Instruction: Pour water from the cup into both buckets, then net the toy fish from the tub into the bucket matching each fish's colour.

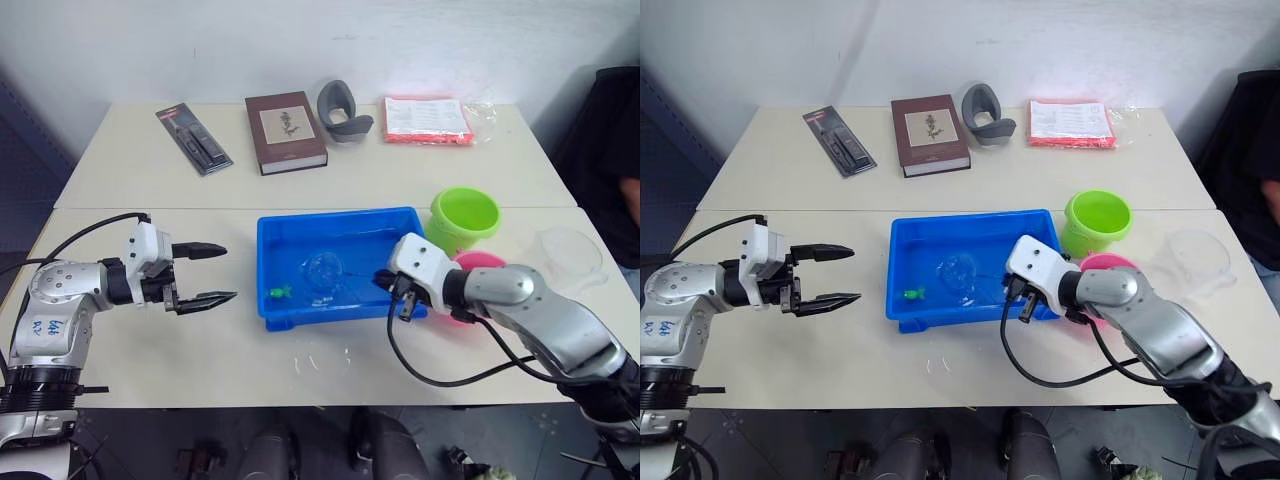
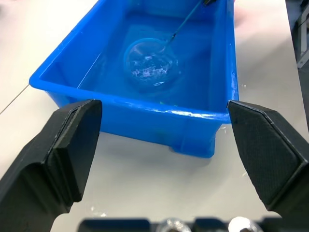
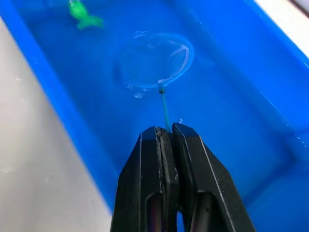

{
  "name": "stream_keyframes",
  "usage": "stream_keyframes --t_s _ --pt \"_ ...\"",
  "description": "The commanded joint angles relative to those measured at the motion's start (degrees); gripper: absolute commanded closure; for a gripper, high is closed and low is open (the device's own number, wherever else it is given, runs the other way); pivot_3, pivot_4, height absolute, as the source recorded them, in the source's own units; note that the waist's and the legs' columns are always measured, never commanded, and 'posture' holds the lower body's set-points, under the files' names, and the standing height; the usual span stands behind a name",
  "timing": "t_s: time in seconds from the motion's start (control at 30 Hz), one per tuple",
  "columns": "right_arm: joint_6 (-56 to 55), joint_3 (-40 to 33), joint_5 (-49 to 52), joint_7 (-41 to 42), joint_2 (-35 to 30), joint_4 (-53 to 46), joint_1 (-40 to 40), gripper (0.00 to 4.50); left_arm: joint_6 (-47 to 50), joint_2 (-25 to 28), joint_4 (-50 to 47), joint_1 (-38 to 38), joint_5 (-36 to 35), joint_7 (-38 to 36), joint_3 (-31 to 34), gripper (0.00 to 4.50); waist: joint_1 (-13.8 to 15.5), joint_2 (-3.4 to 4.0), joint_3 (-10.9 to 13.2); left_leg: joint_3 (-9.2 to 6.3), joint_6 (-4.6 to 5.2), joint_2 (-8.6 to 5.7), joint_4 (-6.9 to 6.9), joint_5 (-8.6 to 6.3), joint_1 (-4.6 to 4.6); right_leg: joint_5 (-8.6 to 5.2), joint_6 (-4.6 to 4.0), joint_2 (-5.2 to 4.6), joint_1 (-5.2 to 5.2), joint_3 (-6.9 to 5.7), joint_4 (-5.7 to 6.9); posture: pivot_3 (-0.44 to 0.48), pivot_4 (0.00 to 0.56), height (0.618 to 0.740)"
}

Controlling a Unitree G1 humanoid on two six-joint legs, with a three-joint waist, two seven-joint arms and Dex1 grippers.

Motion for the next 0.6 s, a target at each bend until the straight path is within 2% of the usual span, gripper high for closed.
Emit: stream_keyframes --t_s 0.03,0.17,0.33,0.6 --pt "-1.0 5.5 -5.3 3.5 2.3 2.7 -4.3 4.5 0.3 2.2 -3.1 -0.6 1.0 -1.5 -1.2 0.06 -0.3 0.0 0.0 0.03 0.01 -0.01 0.05 0.01 -0.1 0.0 0.0 0.01 -0.16 -0.01 0.09 0.0 0.15 0.74" --pt "0.8 7.5 -5.5 6.4 7.8 4.9 -6.8 4.5 1.2 3.5 -4.7 -0.9 2.7 -1.5 -3.3 0.06 -0.4 0.0 0.0 0.18 0.0 -0.01 0.08 0.02 -0.27 0.0 0.0 0.09 -0.45 -0.25 0.24 0.0 0.15 0.74" --pt "4.7 4.7 -3.3 8.5 11.8 4.8 -8.0 4.5 2.6 3.3 -5.4 -1.6 2.8 -0.8 -3.9 0.06 -0.4 -0.02 0.0 0.2 0.01 -0.01 0.11 0.02 -0.27 0.0 0.0 0.08 -0.46 -0.25 0.27 0.0 0.15 0.74" --pt "19.5 -8.9 9.7 11.5 15.5 3.2 -10.2 4.5 2.3 2.2 -3.2 -2.9 3.7 0.0 -4.8 0.06 -0.4 -0.02 0.0 0.18 0.01 -0.01 0.14 0.02 -0.29 0.0 0.0 0.08 -0.47 -0.25 0.31 0.0 0.15 0.74"
